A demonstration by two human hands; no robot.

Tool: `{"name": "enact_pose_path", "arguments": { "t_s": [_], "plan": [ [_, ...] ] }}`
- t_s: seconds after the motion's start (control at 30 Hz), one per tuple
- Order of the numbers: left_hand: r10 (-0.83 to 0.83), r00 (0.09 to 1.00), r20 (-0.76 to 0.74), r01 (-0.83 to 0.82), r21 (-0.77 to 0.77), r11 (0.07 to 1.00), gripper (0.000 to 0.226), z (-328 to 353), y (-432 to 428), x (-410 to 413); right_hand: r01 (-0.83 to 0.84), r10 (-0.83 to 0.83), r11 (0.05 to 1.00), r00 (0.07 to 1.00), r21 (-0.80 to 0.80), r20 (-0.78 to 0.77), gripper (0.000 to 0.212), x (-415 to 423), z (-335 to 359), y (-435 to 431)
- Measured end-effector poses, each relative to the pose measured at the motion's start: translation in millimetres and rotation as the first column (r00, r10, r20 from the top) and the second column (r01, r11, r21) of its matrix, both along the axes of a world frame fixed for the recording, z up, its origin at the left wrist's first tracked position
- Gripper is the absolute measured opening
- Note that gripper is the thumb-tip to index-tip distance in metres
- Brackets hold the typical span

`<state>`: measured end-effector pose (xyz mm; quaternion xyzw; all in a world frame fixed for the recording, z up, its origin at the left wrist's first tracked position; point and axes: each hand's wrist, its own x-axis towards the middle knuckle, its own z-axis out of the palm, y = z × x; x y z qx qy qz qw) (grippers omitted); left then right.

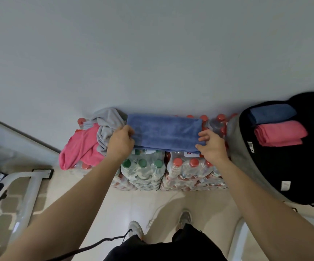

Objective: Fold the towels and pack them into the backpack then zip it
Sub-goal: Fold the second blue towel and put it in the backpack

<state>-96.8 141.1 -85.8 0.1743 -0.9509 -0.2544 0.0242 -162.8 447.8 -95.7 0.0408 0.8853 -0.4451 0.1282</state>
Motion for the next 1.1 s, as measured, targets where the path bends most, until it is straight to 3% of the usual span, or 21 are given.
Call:
{"name": "enact_pose_path", "arguments": {
  "t_s": [0.1,0.2,0.3,0.4,0.47,0.67,0.83,0.97,1.1],
  "plan": [
    [-0.031,0.999,0.041,0.034,-0.085,0.996,0.022,-7.4,2.1,1.9,-0.038,0.039,0.999,0.998,0.027,-0.041,0.027,3.8,-1.9,1.8],
    [-0.085,0.988,0.132,0.118,-0.270,0.956,0.024,-11.5,3.7,3.6,-0.172,0.191,0.953,0.980,0.248,-0.056,0.019,7.3,-6.7,4.1],
    [-0.133,0.974,0.182,0.203,-0.454,0.868,0.019,-5.8,8.5,-8.0,-0.133,0.196,0.913,0.972,0.386,-0.128,0.009,0.4,-2.0,-0.8],
    [-0.202,0.973,0.114,0.231,-0.450,0.862,0.021,-0.4,13.6,-40.3,-0.008,0.093,0.921,0.976,0.389,-0.199,0.019,-21.1,0.9,-11.2],
    [-0.232,0.969,0.088,0.248,-0.412,0.877,0.030,0.4,13.1,-65.3,-0.009,0.069,0.912,0.989,0.409,-0.131,0.034,-41.5,0.8,-16.6],
    [-0.212,0.937,0.276,0.314,-0.403,0.860,0.043,-12.7,4.9,-103.9,-0.187,0.168,0.852,0.982,0.489,0.082,0.041,-81.8,-6.8,-16.3],
    [-0.213,0.934,0.287,0.318,-0.400,0.860,0.032,-9.0,2.1,-96.4,-0.184,0.178,0.933,0.983,0.311,0.046,0.013,-83.4,-2.5,-8.3],
    [-0.206,0.953,0.224,0.248,-0.177,0.952,0.023,18.4,1.5,-70.2,-0.150,0.149,0.985,0.989,0.082,0.021,0.020,-66.2,13.8,-0.7],
    [-0.231,0.961,0.150,0.227,0.046,0.973,0.022,47.8,-9.2,-42.7,-0.107,0.106,0.994,0.994,-0.016,-0.025,0.029,-47.7,28.1,9.2]
  ]
}}
